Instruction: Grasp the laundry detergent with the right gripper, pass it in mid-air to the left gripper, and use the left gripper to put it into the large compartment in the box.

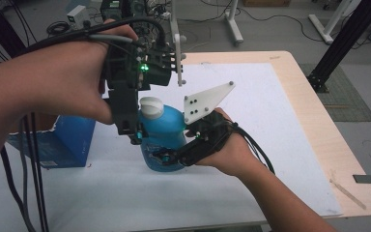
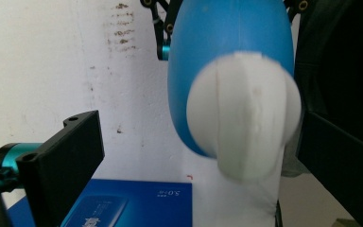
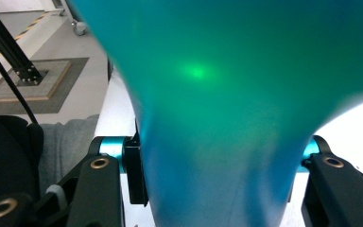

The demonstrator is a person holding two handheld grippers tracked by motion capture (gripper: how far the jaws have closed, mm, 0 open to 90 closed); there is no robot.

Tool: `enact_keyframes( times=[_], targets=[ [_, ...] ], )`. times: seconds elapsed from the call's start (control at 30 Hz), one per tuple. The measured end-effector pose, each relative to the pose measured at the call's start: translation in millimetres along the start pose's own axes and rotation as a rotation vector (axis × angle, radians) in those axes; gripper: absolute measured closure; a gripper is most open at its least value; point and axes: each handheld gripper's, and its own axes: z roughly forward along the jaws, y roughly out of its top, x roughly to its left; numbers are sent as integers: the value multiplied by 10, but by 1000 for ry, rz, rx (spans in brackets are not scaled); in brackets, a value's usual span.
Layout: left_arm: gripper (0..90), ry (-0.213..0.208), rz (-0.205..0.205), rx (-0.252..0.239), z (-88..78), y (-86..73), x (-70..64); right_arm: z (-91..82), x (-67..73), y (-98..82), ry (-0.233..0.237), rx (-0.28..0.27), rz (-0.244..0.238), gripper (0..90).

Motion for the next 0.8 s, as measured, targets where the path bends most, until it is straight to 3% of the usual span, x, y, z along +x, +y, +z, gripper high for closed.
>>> enact_keyframes(
  times=[0.23,0.8],
  targets=[
    [17,-4,4,27,72,51,-19,59,-14,78,29,-10,-1,452],
    [45,0,9,60,188,147,-25,62,-23,121,36,-24,6,452]
  ],
)
